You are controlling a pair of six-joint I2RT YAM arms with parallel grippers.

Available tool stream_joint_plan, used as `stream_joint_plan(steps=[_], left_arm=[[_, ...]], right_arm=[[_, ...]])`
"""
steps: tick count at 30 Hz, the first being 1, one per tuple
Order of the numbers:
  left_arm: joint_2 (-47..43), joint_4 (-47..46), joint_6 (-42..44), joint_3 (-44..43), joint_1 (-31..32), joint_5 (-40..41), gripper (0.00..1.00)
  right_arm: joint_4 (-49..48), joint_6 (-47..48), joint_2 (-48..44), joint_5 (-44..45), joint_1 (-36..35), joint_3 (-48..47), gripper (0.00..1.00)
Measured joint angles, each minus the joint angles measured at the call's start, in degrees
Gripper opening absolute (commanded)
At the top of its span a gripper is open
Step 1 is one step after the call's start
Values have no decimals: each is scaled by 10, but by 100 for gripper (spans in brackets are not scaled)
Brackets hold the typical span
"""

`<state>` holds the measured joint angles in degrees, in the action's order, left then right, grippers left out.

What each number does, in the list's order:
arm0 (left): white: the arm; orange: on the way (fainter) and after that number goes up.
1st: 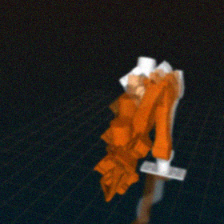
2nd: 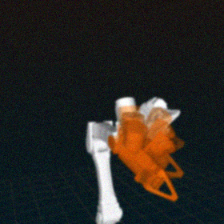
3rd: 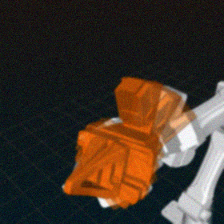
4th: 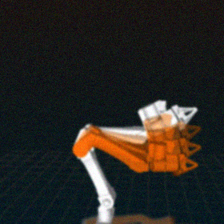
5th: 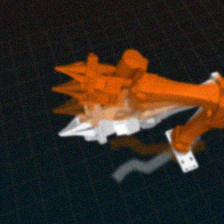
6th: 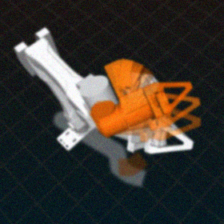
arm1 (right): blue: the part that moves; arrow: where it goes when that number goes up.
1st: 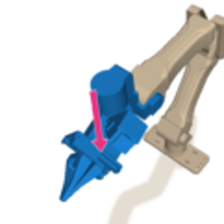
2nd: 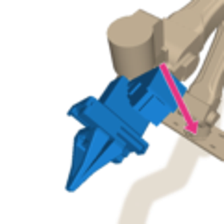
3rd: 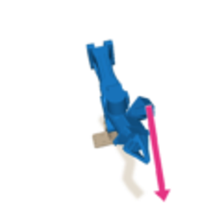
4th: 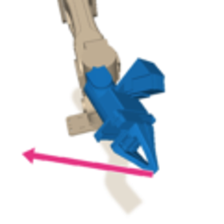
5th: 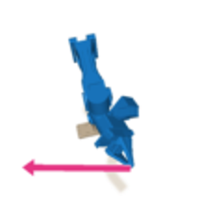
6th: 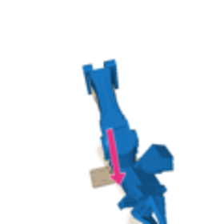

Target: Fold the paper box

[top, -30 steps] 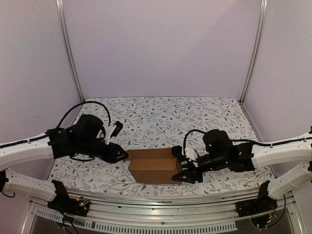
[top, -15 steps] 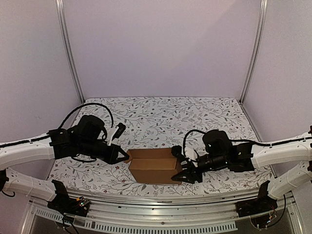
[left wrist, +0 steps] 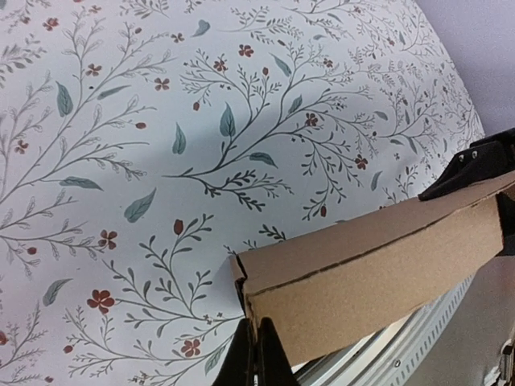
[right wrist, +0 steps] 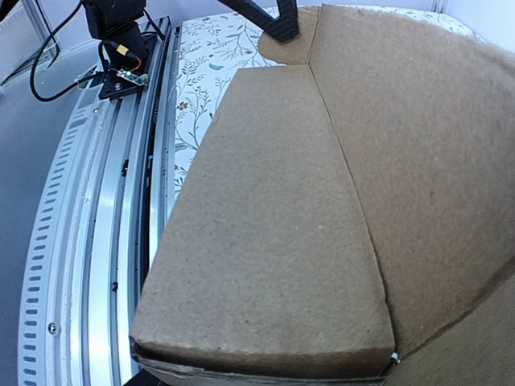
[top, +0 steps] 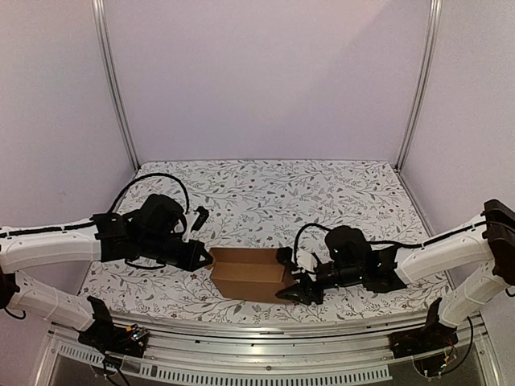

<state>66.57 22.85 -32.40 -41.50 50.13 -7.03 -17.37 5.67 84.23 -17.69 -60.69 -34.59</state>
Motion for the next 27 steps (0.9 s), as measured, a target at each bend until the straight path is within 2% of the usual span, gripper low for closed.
stream_joint_plan(steps=[14, 27], left_arm=[[29, -26, -23, 0, 52, 135, 0], [41, -62, -48, 12, 83, 193, 0]], right_arm=[[-204, 12, 93, 37, 0, 52, 10], [-255, 6, 108, 50, 0, 71, 11]])
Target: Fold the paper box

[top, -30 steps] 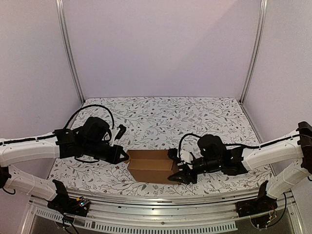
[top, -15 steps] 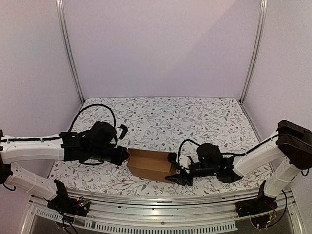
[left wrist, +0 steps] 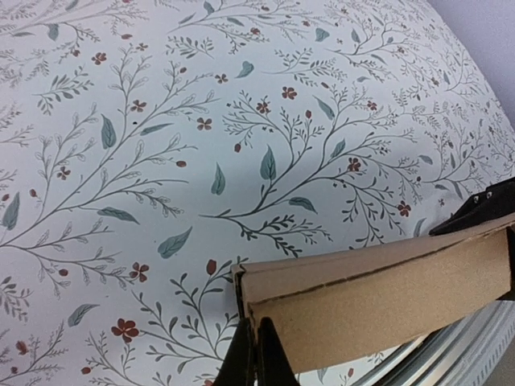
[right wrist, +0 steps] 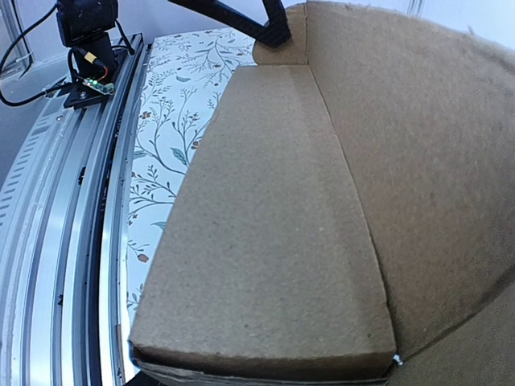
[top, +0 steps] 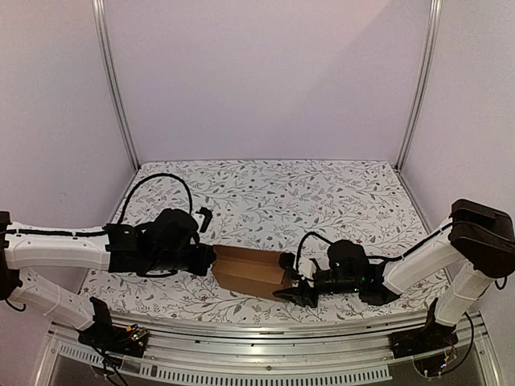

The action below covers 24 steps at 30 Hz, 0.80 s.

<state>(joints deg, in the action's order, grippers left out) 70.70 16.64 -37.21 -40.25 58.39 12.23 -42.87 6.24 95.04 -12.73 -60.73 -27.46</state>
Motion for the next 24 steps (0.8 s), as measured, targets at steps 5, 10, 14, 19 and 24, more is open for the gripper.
stream_joint_plan(steps=[5, 10, 14, 19, 24], left_arm=[[-4, -11, -6, 15, 15, 17, 0], [-4, -10, -10, 21, 25, 25, 0], [-4, -10, -11, 24, 30, 33, 0], [-4, -9, -12, 24, 32, 37, 0], [-4, -7, -21, 23, 43, 26, 0]], right_arm=[[-8, 0, 3, 0, 0, 3, 14], [-15, -2, 6, 1, 0, 5, 25], [-16, -5, 6, 2, 0, 5, 44], [-16, -13, 5, 5, -2, 5, 57], [6, -33, -26, 31, 0, 4, 70]])
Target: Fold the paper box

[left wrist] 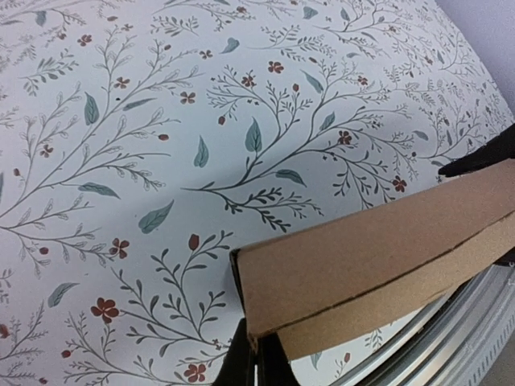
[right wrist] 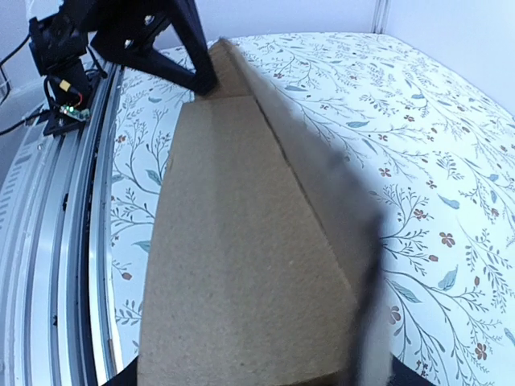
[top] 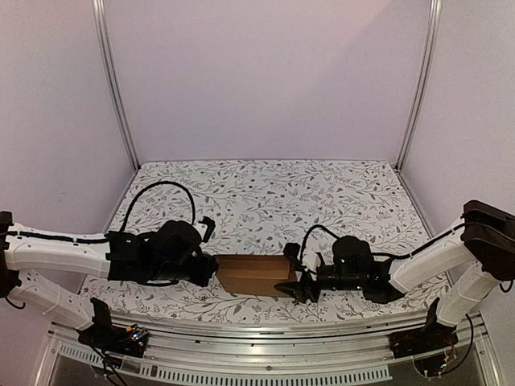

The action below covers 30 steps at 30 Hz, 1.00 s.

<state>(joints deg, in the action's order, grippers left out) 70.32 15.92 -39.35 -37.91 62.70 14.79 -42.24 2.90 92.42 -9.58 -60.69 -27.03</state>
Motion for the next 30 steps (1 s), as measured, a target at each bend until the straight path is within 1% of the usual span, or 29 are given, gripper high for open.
stream_joint_plan(steps=[7, 13, 15, 19, 23, 25, 30], left_arm=[[6, 19, -15, -15, 5, -6, 0], [10, 37, -25, -25, 6, -1, 0], [11, 46, -29, -29, 6, 2, 0], [14, 59, -36, -35, 7, 10, 0], [18, 73, -48, -43, 7, 14, 0], [23, 78, -54, -49, 7, 15, 0], [37, 87, -72, -64, 7, 17, 0]], right_arm=[[90, -10, -109, 25, 0, 0, 84], [180, -6, -188, 39, 0, 1, 86], [216, -7, -216, 47, 0, 1, 84], [303, -21, -279, 60, 0, -7, 72], [385, -50, -315, 70, 0, -39, 62], [420, -68, -328, 73, -2, -57, 59], [463, -87, -334, 78, -25, -87, 55]])
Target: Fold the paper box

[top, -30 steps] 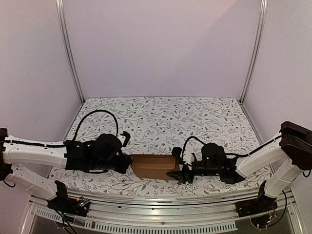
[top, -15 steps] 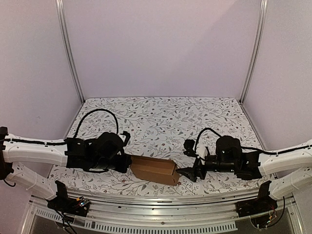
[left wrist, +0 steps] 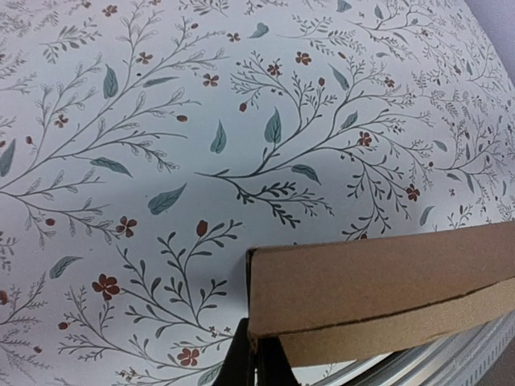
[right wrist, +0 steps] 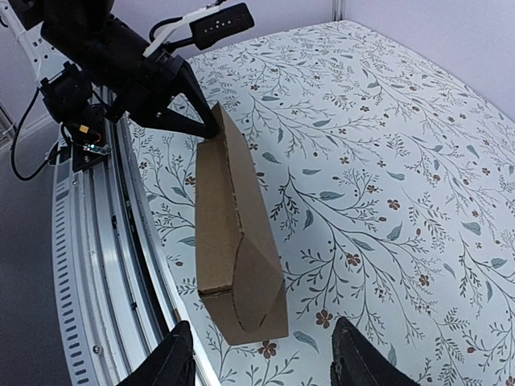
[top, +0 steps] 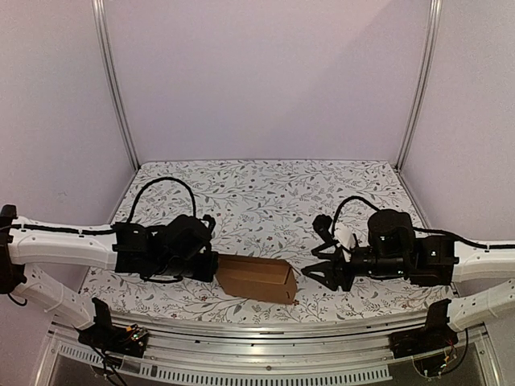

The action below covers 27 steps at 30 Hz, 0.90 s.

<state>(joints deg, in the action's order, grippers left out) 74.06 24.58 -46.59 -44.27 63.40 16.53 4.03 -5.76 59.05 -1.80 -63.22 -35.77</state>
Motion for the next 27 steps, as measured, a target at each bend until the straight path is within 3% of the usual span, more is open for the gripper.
stream_joint_plan(steps=[11, 17, 27], left_arm=[[16, 18, -27, -21, 1, 8, 0], [19, 27, -33, -27, 2, 8, 0], [26, 32, -36, -35, 2, 8, 0]], right_arm=[[61, -26, 51, 77, -45, -64, 33], [91, -33, 83, 133, -50, -100, 30], [119, -32, 130, 141, -57, -134, 27]])
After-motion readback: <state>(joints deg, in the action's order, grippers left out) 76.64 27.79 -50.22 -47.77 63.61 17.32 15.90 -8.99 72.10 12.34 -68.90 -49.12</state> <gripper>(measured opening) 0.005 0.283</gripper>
